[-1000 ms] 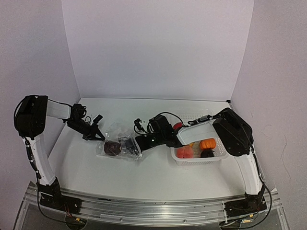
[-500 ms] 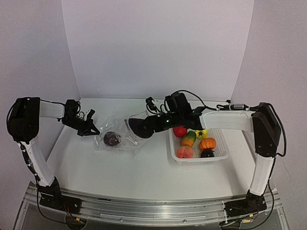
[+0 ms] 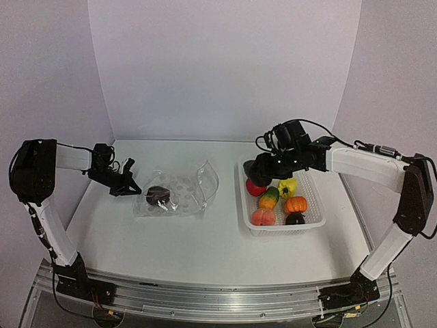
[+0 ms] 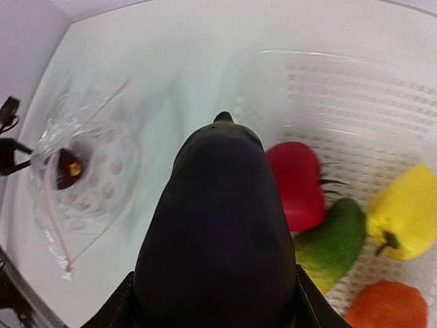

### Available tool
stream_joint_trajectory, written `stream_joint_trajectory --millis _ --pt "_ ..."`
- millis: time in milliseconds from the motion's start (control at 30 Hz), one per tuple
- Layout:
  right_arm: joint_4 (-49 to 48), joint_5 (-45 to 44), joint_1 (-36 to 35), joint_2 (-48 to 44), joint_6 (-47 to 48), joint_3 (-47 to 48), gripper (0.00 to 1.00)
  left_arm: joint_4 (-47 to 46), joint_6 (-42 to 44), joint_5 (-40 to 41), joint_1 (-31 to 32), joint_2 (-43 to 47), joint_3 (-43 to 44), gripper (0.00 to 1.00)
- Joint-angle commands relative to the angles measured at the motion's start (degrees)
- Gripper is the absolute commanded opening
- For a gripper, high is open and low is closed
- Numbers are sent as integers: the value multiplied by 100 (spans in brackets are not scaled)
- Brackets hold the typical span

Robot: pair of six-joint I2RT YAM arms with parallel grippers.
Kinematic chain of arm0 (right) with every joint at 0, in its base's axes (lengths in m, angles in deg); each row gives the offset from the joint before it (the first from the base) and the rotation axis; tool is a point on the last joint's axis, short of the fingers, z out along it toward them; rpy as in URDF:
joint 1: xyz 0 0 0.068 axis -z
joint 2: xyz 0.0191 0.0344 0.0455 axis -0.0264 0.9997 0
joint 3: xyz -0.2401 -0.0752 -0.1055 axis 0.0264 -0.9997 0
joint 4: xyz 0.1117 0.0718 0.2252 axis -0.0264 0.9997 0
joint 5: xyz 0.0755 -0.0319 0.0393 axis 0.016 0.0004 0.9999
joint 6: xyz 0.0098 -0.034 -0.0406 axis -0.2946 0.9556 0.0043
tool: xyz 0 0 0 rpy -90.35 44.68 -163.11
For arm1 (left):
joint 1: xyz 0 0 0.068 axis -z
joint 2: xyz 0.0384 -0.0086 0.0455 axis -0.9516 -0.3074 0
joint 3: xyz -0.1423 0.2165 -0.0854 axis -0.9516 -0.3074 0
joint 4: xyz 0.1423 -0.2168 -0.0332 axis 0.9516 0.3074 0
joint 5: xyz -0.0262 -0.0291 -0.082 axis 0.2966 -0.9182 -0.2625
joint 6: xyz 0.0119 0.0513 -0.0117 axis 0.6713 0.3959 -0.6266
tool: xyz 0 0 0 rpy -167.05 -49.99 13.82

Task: Open the zip-top bag and remove the fake food

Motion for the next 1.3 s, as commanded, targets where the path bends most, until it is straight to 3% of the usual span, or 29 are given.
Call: stream_joint_trajectory --millis 0,100,267,333,433,567,667,833,1100,1267 --pt "1026 -1625 56 -94 -128 -64 20 -101 -72 -27 -13 267 -77 0" --pt "1148 -1610 158 167 -150 60 33 -131 -84 -46 -13 284 -116 0" --pt "1344 -1541 253 401 -248 361 82 -117 -71 -50 -13 332 -117 0" --pt "1589 -1528 241 420 -182 604 89 -113 -67 -52 -13 332 -117 0" --pt "1896 -1769 101 393 203 959 91 -109 -67 -60 -13 318 -116 0" --pt "1780 -2017 -641 479 1470 1529 89 -107 -58 -59 -13 283 -105 0" --pt "1340 -966 -986 830 1902 1862 81 -117 -58 -70 -12 244 -110 0" --pt "630 837 -1060 1752 1718 2310 67 -102 -50 -73 -5 231 -97 0" --pt "583 1416 -1034 3240 2054 3667 54 -125 -43 -64 -4 249 -121 0" --pt "567 1665 -991 3853 2166 4258 52 -151 -23 -50 10 250 -163 0"
